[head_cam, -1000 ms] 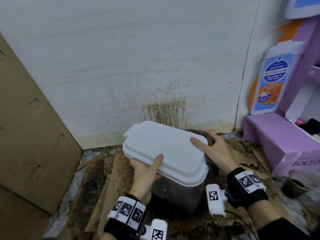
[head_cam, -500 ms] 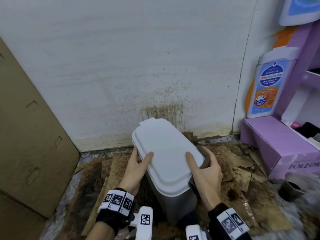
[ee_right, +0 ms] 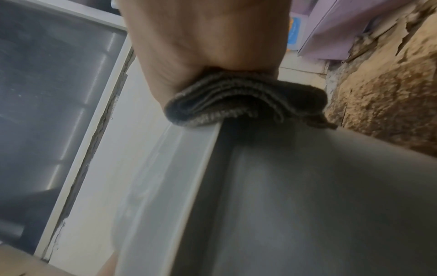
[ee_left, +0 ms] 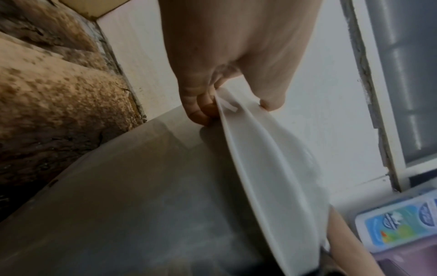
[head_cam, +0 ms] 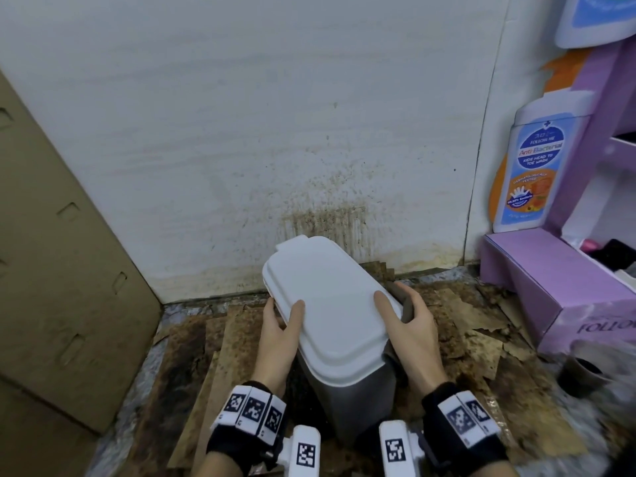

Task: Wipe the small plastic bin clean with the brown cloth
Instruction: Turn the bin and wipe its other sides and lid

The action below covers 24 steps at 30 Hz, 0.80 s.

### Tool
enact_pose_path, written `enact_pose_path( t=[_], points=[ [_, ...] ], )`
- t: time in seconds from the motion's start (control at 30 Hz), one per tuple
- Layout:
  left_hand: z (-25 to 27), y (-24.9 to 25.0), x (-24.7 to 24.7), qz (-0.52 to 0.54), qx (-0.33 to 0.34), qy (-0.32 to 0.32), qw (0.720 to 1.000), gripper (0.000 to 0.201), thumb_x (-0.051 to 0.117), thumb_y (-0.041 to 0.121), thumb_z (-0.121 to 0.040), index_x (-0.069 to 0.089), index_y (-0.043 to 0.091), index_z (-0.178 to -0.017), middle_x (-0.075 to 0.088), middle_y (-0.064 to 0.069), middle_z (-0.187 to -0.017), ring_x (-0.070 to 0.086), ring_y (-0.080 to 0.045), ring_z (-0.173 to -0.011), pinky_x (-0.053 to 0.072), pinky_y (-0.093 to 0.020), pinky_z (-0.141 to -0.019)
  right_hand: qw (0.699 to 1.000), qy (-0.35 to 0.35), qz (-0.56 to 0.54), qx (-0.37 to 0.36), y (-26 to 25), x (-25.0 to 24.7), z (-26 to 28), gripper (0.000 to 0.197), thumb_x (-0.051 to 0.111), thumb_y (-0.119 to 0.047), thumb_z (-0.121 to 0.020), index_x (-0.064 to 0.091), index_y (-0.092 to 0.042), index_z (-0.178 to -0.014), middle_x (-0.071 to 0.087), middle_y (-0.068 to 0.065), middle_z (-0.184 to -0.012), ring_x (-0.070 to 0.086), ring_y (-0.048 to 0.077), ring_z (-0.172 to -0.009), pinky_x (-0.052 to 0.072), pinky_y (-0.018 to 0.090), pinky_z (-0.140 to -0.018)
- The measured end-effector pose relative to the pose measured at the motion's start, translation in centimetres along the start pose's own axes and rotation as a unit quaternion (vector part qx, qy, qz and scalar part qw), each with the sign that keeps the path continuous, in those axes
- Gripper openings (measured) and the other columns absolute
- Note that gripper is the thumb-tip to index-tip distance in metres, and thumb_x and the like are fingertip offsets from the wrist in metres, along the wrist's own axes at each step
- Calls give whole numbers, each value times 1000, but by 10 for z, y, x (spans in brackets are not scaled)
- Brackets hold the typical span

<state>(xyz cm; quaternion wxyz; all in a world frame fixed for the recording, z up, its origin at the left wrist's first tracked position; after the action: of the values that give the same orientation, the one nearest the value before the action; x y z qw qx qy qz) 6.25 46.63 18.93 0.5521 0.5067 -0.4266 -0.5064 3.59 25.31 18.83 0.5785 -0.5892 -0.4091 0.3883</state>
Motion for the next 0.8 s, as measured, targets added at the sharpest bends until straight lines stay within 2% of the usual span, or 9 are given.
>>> enact_pose_path(
  t=[0.07,0.17,0.23,0.3,0.4,0.43,0.5,0.57,0.8],
  points=[
    [5,-4,3,-12,-16,19,1000,77,62,58,-93,30,25,-154,60,6,-133,62,-11,-115,55,-30,-89,999,-39,-8,16,0,-5,-12,51,72,-50,-90,58,-34,-137,60,-18,-134,56,6,-124,48,27,-94],
    [14,-10,8,-35,-31,42,998,114,60,82,-74,4,33,-160,49,-3,-152,55,-23,-132,47,-48,-110,994,-104,6,38,-2,-11,-31,57,72,-58,-88,59,-34,-137,58,-14,-141,52,6,-131,46,35,-106],
    [22,-8,14,-56,-36,44,997,121,61,82,-73,-7,33,-160,39,-4,-158,49,-26,-137,43,-48,-113,990,-129,6,54,-4,-14,-43,59,72,-64,-85,61,-36,-135,60,-9,-140,56,9,-129,49,36,-106],
    [31,-7,21,-77,-37,41,996,115,63,73,-83,-11,30,-160,29,-4,-162,42,-27,-140,39,-41,-112,985,-157,12,67,-7,-16,-51,60,72,-66,-83,62,-37,-134,62,-7,-137,60,10,-125,51,35,-103],
    [35,-7,25,-89,-20,42,995,100,62,66,-89,-1,34,-160,33,-3,-156,44,-25,-133,38,-35,-101,974,-214,25,67,-10,-13,-52,61,73,-64,-82,60,-40,-136,61,-13,-137,60,4,-123,52,32,-100],
    [35,-8,24,-89,-9,43,995,96,61,68,-88,4,38,-160,37,-3,-153,47,-24,-129,40,-36,-102,971,-229,25,67,-11,-12,-51,62,75,-60,-83,57,-39,-139,60,-17,-137,61,1,-120,53,29,-96],
    [33,-10,22,-92,1,42,995,97,59,76,-82,8,44,-158,41,-1,-151,49,-23,-129,43,-42,-107,967,-246,27,67,-12,-11,-51,69,80,-57,-80,54,-41,-141,58,-19,-138,63,2,-119,55,31,-96],
    [31,-11,21,-87,5,36,996,100,57,79,-77,8,46,-158,39,3,-153,48,-23,-134,42,-47,-113,966,-248,33,63,-11,-12,-52,72,82,-56,-78,53,-42,-143,59,-17,-140,64,6,-120,56,36,-100],
    [29,-12,19,-31,43,16,998,97,65,75,-77,17,47,-156,45,10,-150,53,-14,-131,46,-46,-112,974,-215,55,34,-11,-14,-43,71,79,-54,-83,52,-37,-146,56,-17,-143,60,2,-123,55,30,-96]
  ],
)
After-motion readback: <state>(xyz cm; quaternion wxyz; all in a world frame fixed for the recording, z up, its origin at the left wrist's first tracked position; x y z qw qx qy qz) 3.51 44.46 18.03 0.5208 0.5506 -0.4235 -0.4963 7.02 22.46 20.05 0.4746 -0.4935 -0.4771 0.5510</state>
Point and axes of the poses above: each hand's wrist, its own z-axis away from the middle knuckle, its own x-axis out of the palm, y = z × x, the point moved 1 cm from there along -z, towards the middle knuckle
